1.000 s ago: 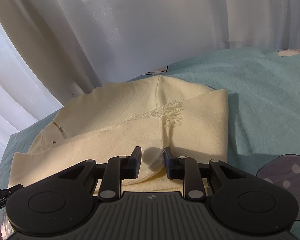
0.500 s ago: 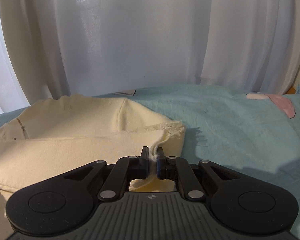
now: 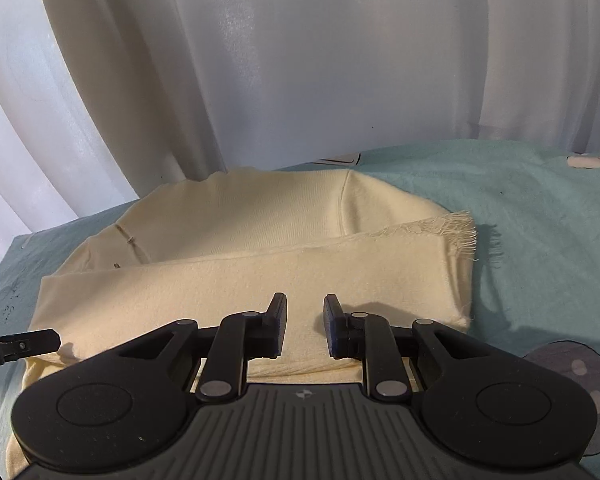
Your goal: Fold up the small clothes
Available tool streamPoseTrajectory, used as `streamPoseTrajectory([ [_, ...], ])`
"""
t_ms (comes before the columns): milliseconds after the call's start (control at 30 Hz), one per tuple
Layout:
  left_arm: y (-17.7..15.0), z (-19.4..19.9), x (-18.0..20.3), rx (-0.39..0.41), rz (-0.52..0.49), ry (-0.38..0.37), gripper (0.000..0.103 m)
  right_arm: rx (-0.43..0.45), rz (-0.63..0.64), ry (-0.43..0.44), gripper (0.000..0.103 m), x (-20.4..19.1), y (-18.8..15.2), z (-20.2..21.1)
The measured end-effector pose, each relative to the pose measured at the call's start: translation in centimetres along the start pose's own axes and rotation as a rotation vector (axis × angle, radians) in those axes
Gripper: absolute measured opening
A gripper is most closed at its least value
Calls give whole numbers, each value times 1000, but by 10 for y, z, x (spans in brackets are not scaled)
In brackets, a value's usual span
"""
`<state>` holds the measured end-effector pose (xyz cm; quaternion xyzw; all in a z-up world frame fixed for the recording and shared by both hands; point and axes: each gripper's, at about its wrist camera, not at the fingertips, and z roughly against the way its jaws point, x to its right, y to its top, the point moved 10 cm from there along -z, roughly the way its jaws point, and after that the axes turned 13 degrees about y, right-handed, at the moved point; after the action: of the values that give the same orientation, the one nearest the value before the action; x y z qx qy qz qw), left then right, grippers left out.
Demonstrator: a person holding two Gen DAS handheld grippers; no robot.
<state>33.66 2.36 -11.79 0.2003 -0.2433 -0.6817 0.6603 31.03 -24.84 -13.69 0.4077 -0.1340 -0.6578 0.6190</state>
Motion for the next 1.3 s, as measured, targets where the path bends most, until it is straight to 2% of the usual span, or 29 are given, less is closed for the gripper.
streamPoseTrajectory([
  [133, 1, -11, 2, 7, -16, 27, 41, -20, 80, -55, 19, -2, 1, -13],
  [367, 8, -26, 4, 33, -30, 56, 43, 20, 186, -131, 19, -2, 16, -34],
  [500, 2, -13, 4, 8, -26, 58, 42, 11, 162, -108, 19, 0, 19, -30],
  [600, -2, -2, 4, -7, -15, 34, 47, 7, 95, -48, 21, 0, 10, -11],
  [667, -2, 1, 6, -15, -5, 14, 49, 5, 92, -39, 22, 0, 1, 0],
  [833, -5, -9, 14, -39, -28, 40, 50, -33, 131, -66, 23, 0, -15, 7],
  [1033, -6, -13, 17, -20, -68, 58, 52, -64, 162, -83, 24, -2, -20, 7],
  [1300, -4, -15, 20, 1, -85, 81, 52, -28, 207, -116, 24, 0, -17, -1],
])
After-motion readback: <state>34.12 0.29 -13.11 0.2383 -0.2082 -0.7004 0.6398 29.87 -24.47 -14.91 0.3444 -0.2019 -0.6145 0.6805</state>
